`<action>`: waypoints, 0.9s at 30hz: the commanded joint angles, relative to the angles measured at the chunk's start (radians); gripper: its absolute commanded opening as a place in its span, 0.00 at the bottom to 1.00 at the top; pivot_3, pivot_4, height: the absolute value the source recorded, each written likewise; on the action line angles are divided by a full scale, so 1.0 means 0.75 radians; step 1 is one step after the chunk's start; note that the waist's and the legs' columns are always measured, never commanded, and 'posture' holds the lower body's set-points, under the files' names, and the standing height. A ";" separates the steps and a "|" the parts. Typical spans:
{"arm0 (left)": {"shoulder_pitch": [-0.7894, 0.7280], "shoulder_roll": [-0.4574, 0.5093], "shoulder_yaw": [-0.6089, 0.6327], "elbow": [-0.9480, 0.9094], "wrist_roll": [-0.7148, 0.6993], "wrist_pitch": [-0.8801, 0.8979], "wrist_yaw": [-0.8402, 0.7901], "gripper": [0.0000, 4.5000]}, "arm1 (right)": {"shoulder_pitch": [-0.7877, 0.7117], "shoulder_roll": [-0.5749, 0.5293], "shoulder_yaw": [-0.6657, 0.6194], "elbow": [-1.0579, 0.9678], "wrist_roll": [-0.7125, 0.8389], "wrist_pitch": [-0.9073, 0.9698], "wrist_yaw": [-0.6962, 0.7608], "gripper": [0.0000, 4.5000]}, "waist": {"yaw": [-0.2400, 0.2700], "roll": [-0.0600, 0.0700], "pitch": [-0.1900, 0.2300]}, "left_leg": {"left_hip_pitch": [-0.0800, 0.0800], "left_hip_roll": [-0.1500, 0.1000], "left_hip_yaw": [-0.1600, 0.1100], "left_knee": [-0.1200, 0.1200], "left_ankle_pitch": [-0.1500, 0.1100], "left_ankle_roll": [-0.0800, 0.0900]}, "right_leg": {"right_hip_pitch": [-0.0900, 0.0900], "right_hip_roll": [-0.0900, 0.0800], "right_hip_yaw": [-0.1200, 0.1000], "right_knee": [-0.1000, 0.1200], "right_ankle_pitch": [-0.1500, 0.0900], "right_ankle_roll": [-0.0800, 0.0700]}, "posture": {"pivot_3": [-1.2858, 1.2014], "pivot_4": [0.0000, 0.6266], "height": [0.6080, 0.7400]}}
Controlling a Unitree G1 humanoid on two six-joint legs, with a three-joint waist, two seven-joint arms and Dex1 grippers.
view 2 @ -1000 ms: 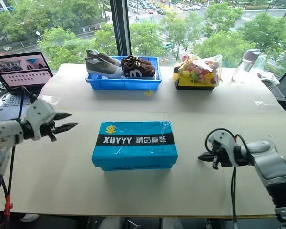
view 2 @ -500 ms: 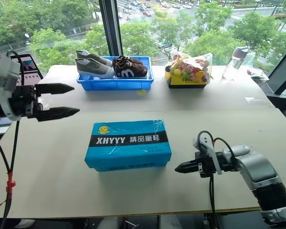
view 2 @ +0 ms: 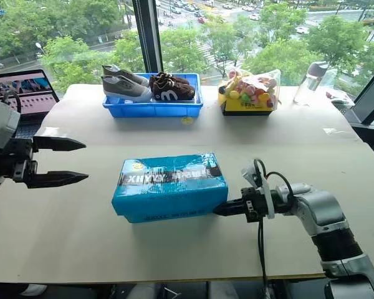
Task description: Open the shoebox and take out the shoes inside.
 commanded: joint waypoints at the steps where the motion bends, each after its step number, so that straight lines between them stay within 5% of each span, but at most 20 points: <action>1: 0.048 0.018 0.104 -0.031 -0.006 -0.002 0.016 0.99 | -0.062 -0.013 -0.130 -0.038 0.170 0.109 0.030 0.00 | -0.001 0.000 0.000 | 0.000 0.000 0.000 0.000 0.000 0.000 | 0.000 0.000 0.000 0.000 0.000 0.000 | 0.52 0.24 1.00; 7: 0.144 -0.005 0.202 -0.091 -0.067 0.031 0.035 0.99 | -0.216 0.045 -0.213 0.020 0.248 0.114 -0.024 0.00 | -0.002 0.000 0.000 | 0.000 0.000 0.000 0.000 0.000 0.000 | 0.000 0.000 0.000 0.000 0.000 0.000 | 0.52 0.24 1.00; 14: 0.150 -0.022 0.343 -0.188 -0.191 0.122 0.118 0.99 | -0.633 0.389 -0.326 0.559 0.055 -0.182 -0.488 0.00 | -0.015 0.001 0.000 | 0.003 0.005 0.004 -0.001 0.000 0.000 | -0.001 0.003 0.002 0.001 0.003 -0.004 | 0.52 0.24 1.00; 19: 0.210 -0.037 0.372 -0.256 -0.222 0.156 0.155 0.99 | -0.747 0.440 -0.298 0.756 -0.092 -0.282 -0.613 0.00 | 0.002 0.001 0.001 | -0.006 0.005 0.003 -0.004 0.000 -0.001 | -0.009 0.004 0.000 0.004 0.003 -0.005 | 0.52 0.24 1.00; 23: 0.240 -0.047 0.353 -0.276 -0.232 0.154 0.177 0.99 | -0.668 0.307 -0.128 0.469 -0.140 -0.242 -0.361 0.00 | 0.001 0.002 0.001 | -0.020 0.003 0.003 -0.003 0.001 -0.002 | -0.022 -0.001 0.000 0.005 0.004 -0.005 | 0.52 0.24 1.00; 27: 0.232 -0.043 0.293 -0.249 -0.208 0.120 0.182 1.00 | -0.512 0.091 0.132 0.076 -0.255 -0.303 -0.125 0.26 | 0.005 0.003 0.002 | -0.024 0.000 0.002 -0.002 0.000 -0.001 | -0.025 -0.002 -0.003 0.004 0.003 -0.004 | 0.52 0.24 1.00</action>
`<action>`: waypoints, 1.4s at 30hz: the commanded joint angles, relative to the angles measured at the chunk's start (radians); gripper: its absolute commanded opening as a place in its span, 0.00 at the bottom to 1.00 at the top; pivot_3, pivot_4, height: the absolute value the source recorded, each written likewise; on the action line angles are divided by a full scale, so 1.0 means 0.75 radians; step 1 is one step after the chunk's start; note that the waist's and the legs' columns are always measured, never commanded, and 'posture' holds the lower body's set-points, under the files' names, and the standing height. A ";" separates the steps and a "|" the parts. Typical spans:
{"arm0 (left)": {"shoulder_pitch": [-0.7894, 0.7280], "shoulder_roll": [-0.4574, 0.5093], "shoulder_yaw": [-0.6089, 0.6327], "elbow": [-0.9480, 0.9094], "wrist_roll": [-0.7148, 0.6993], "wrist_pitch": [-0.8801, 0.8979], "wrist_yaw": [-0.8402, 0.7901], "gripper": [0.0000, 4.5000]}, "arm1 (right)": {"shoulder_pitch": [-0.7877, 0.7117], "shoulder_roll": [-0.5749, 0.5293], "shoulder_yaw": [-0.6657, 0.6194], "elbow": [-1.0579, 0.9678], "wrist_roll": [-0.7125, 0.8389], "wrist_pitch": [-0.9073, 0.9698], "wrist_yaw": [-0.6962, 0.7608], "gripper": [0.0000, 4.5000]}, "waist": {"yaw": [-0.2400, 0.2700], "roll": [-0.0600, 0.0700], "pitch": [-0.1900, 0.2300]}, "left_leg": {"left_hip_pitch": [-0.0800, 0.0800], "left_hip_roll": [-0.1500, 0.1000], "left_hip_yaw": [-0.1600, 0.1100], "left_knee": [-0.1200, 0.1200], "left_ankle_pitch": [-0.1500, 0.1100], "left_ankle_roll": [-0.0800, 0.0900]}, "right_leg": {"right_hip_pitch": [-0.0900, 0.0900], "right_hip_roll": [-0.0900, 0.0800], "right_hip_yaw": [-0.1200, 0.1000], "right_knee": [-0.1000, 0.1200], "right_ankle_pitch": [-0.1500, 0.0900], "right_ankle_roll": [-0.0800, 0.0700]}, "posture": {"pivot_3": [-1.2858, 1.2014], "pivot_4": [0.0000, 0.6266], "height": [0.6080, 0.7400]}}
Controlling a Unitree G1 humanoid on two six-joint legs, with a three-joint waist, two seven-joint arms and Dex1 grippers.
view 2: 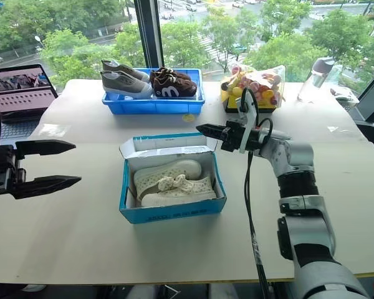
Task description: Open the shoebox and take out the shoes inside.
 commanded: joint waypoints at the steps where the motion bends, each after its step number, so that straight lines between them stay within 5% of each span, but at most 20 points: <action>1: -0.027 0.009 -0.036 0.010 0.010 -0.036 0.008 1.00 | 0.047 -0.077 0.132 -0.270 -0.073 -0.052 0.121 0.31 | -0.004 0.000 0.000 | 0.001 0.001 0.000 0.000 0.000 0.000 | 0.001 0.001 0.000 0.000 0.000 0.000 | 0.52 0.24 1.00; 10: -0.084 0.011 -0.150 0.057 0.041 -0.090 0.008 1.00 | 0.062 0.035 0.290 -0.304 -0.249 -0.168 0.060 0.99 | -0.018 -0.001 0.000 | 0.016 0.006 0.004 0.001 0.001 -0.002 | 0.010 0.008 0.003 0.000 0.001 -0.003 | 0.52 0.24 1.00; 28: 0.036 -0.011 -0.089 -0.010 0.076 -0.095 0.032 1.00 | 0.062 0.159 0.290 -0.125 -0.325 -0.274 0.089 0.99 | -0.016 -0.001 0.000 | 0.015 0.007 0.004 0.001 0.001 -0.002 | 0.009 0.009 0.004 0.000 0.002 -0.004 | 0.52 0.24 1.00; 32: 0.013 -0.022 -0.091 -0.039 0.036 -0.081 0.049 1.00 | 0.068 0.196 0.295 -0.113 -0.346 -0.302 0.083 0.78 | -0.016 -0.001 0.000 | 0.016 0.008 0.003 0.001 0.001 -0.002 | 0.009 0.010 0.004 0.000 0.002 -0.004 | 0.52 0.24 1.00; 42: 0.036 -0.009 -0.085 -0.037 0.047 -0.085 0.048 1.00 | 0.068 0.224 0.294 -0.124 -0.362 -0.325 0.074 0.01 | -0.015 -0.001 0.000 | 0.015 0.007 0.004 0.001 0.001 -0.002 | 0.009 0.009 0.004 0.000 0.002 -0.004 | 0.52 0.24 1.00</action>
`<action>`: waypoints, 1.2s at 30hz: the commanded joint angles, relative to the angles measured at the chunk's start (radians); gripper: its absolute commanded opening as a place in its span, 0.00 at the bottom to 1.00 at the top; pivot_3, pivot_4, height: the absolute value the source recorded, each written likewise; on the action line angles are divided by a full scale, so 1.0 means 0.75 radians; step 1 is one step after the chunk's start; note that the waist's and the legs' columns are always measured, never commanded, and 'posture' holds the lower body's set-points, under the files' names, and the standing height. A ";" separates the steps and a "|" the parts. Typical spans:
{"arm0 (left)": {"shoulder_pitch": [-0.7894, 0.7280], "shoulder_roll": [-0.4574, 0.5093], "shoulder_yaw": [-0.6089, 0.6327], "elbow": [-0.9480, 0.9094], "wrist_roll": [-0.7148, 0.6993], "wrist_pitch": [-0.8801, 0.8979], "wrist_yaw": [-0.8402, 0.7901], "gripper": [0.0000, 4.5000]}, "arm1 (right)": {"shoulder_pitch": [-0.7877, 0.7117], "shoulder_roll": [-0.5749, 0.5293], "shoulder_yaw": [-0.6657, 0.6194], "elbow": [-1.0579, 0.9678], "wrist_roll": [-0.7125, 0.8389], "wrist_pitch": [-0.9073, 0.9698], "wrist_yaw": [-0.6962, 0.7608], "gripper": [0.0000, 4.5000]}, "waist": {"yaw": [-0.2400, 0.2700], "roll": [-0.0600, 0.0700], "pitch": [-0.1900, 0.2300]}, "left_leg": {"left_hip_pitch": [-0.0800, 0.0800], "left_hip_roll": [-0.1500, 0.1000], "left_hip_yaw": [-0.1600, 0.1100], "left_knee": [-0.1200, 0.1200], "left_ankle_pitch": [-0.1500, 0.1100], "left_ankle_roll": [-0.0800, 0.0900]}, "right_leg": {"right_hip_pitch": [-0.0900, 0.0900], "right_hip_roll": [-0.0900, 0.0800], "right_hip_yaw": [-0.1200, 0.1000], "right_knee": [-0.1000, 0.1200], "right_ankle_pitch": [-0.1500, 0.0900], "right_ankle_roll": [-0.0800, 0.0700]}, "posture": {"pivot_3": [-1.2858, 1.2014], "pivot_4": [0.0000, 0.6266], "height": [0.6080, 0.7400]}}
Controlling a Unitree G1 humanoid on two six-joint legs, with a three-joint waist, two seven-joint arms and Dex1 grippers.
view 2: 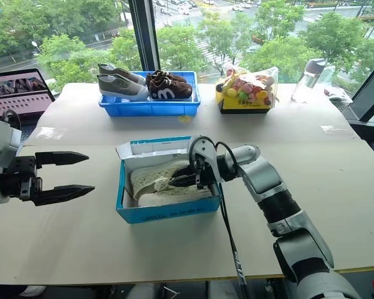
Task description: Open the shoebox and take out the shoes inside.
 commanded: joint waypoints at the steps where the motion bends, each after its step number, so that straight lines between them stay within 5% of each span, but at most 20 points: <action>1: -0.010 0.015 0.043 -0.020 -0.006 -0.017 0.001 1.00 | -0.009 0.009 -0.020 -0.026 -0.006 -0.041 -0.002 0.00 | -0.002 0.000 0.000 | 0.000 0.000 0.000 0.000 0.000 0.000 | 0.000 0.000 0.000 0.000 0.000 0.000 | 0.52 0.24 1.00; 13: -0.026 0.020 0.017 -0.001 0.002 -0.026 -0.007 1.00 | -0.078 -0.004 -0.153 -0.083 0.102 0.051 0.009 0.00 | -0.002 0.000 0.000 | 0.000 0.000 0.000 0.000 0.000 0.000 | 0.000 0.000 0.000 0.000 0.000 0.000 | 0.52 0.24 1.00; 22: -0.043 0.015 -0.003 0.008 0.008 -0.029 -0.006 1.00 | -0.063 -0.073 -0.058 -0.098 0.015 0.003 0.054 0.61 | -0.001 0.000 0.000 | 0.000 0.000 0.000 0.000 0.000 0.000 | 0.000 0.000 0.000 0.000 0.000 0.000 | 0.52 0.24 1.00; 36: -0.006 0.025 0.051 -0.008 0.006 -0.013 -0.014 1.00 | -0.031 -0.031 0.028 0.026 -0.072 -0.080 0.075 0.61 | -0.001 0.000 0.000 | 0.000 0.000 0.000 0.000 0.000 0.000 | 0.000 0.000 0.000 0.000 0.000 0.000 | 0.52 0.24 1.00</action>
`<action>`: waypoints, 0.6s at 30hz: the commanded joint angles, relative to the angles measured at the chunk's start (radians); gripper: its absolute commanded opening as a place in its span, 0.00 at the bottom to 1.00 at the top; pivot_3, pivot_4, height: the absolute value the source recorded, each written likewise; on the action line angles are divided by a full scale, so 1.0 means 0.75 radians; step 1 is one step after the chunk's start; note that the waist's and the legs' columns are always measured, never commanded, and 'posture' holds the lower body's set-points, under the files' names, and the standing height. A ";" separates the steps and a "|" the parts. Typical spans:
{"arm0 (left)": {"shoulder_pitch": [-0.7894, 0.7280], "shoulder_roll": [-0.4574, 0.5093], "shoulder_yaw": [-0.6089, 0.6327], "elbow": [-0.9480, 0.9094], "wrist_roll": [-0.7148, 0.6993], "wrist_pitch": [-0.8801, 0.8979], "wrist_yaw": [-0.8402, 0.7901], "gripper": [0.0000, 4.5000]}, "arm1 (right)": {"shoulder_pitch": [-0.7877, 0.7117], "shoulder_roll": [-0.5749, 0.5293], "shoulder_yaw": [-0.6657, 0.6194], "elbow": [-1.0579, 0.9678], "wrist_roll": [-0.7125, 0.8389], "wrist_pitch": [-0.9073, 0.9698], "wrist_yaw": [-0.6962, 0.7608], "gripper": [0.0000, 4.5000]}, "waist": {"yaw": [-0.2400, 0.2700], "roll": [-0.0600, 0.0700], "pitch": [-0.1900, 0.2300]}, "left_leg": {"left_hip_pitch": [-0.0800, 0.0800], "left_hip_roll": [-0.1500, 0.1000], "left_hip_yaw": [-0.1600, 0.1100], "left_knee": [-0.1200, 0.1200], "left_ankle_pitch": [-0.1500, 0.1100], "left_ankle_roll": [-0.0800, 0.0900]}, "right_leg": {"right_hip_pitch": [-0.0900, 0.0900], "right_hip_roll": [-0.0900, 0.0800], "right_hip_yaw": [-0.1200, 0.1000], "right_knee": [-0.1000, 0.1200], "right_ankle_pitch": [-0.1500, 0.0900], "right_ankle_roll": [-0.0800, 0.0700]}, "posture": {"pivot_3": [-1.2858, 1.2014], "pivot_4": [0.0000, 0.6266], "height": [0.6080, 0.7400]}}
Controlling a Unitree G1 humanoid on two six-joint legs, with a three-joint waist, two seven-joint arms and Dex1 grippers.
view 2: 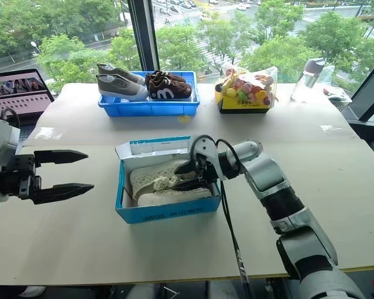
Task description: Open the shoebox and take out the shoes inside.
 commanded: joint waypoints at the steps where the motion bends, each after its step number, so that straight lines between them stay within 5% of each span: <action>1: 0.002 0.017 0.053 -0.025 -0.002 -0.013 0.002 1.00 | -0.005 0.017 0.010 0.042 -0.034 -0.069 0.004 0.61 | 0.000 0.000 0.000 | 0.000 0.000 0.000 0.000 0.000 0.000 | 0.000 0.000 0.000 0.000 0.000 0.000 | 0.52 0.24 1.00; 4: 0.007 0.016 0.057 -0.030 -0.004 -0.012 0.006 1.00 | -0.009 0.033 0.015 0.081 -0.055 -0.091 0.003 0.56 | 0.000 0.000 0.000 | 0.001 0.000 0.000 0.000 0.000 0.000 | 0.001 0.000 0.000 0.000 0.000 0.000 | 0.52 0.24 1.00; 12: 0.005 0.016 0.052 -0.027 -0.003 -0.017 0.015 1.00 | -0.023 0.054 -0.008 0.108 -0.057 -0.106 0.012 0.01 | 0.001 0.000 0.000 | 0.002 0.000 0.000 0.000 0.000 0.000 | 0.002 0.000 0.000 0.000 0.000 0.000 | 0.52 0.24 1.00; 18: -0.006 0.018 0.038 -0.019 0.002 -0.024 0.014 1.00 | -0.055 0.029 -0.072 -0.020 0.031 -0.025 0.037 0.01 | 0.002 0.000 0.000 | 0.002 0.000 0.000 0.000 0.000 0.000 | 0.002 0.000 0.000 0.000 0.000 0.000 | 0.52 0.24 1.00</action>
